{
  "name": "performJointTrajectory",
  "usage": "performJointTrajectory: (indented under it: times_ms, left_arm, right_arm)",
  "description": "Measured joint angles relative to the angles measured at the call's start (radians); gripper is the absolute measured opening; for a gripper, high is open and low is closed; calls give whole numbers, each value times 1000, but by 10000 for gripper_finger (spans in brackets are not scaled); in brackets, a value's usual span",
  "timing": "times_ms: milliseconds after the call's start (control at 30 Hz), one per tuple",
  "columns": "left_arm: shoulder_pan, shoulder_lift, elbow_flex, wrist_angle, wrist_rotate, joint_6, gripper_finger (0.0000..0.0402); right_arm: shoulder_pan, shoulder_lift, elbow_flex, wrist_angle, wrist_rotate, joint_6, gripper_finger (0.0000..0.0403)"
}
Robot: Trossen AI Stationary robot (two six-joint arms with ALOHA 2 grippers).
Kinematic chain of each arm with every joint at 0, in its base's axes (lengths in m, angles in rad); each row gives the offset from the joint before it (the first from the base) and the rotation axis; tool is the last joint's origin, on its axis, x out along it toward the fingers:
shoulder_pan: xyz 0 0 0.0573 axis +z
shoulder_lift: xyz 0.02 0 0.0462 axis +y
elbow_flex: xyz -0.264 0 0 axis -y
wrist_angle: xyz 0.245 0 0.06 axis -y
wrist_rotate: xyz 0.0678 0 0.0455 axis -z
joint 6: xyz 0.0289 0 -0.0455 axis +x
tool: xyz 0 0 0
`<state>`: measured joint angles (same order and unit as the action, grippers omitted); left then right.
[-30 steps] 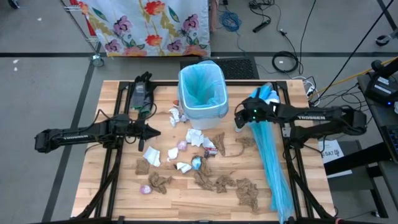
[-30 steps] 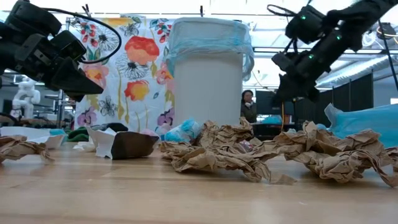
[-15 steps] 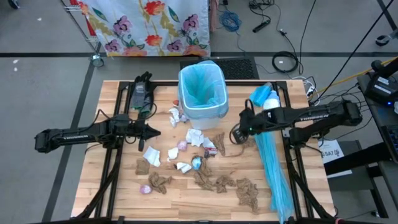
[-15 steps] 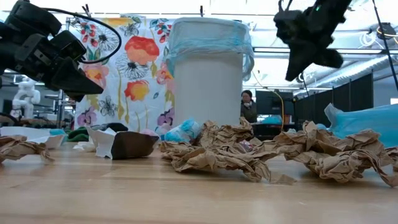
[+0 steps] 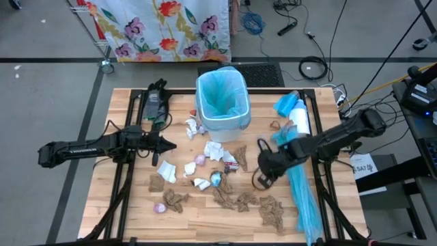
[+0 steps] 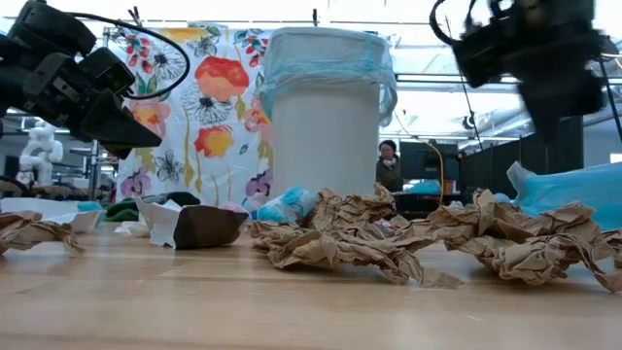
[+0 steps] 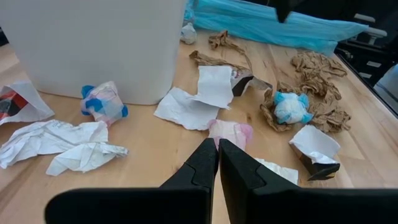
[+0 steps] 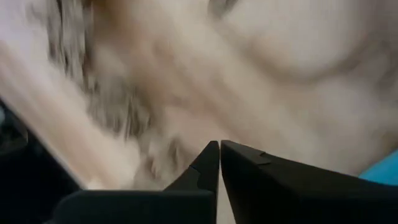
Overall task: Place trash/remove bag and relplace
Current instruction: Put the brown napkin into the trash bin
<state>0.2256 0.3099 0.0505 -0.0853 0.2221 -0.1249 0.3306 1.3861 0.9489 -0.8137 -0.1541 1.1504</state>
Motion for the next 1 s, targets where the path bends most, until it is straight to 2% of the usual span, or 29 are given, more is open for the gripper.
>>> performJointTrajectory:
  times_ms: [100, 300, 467, 600, 767, 1000]
  left_arm:
    - [0, 0, 0, 0, 0, 0, 22]
    - [0, 0, 0, 0, 0, 0, 22]
    - [0, 0, 0, 0, 4, -1, 22]
    - [0, 0, 0, 0, 6, -3, 22]
    - [0, 0, 0, 0, 6, -3, 22]
    - [0, 0, 0, 0, 6, -18, 22]
  right_arm:
    - [67, 16, 0, 2, -31, 68, 44]
    - [171, 42, 0, 70, -26, 171, 114]
    - [230, 93, -1, 145, 49, 169, 168]
    - [258, 138, -1, 177, 52, 167, 199]
    - [292, 193, -1, 197, 51, 154, 221]
    - [307, 306, -1, 244, 51, 147, 216]
